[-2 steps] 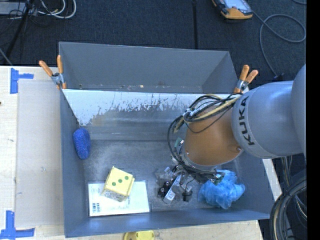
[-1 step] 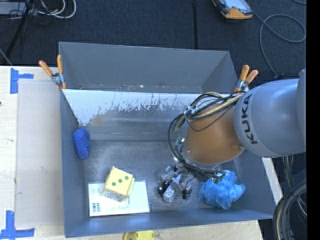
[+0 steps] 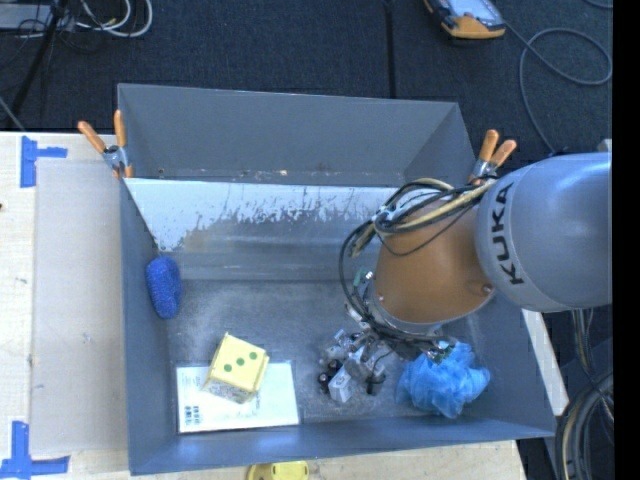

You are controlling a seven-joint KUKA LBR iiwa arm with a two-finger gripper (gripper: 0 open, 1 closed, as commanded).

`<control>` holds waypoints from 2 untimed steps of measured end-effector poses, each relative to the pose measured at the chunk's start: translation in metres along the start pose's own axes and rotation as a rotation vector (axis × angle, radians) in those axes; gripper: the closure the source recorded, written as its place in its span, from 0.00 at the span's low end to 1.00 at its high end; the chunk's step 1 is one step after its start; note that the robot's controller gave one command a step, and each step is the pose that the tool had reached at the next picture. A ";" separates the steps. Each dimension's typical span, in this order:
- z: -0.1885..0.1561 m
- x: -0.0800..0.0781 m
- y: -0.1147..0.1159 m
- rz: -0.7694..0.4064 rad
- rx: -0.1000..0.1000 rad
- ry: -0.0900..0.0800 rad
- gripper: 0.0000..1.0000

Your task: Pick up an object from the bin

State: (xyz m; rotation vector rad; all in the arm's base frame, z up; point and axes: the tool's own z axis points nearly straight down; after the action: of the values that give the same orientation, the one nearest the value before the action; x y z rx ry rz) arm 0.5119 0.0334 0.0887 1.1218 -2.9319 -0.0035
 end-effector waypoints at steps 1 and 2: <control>-0.013 0.000 0.000 0.001 0.001 -0.001 1.00; -0.021 0.000 0.000 0.002 0.002 -0.002 1.00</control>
Offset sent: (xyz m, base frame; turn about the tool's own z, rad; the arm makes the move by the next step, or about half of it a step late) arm 0.0000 0.0000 0.0046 0.0000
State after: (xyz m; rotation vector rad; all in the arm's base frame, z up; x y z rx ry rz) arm 0.5123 0.0335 0.1098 1.1196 -2.9350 -0.0019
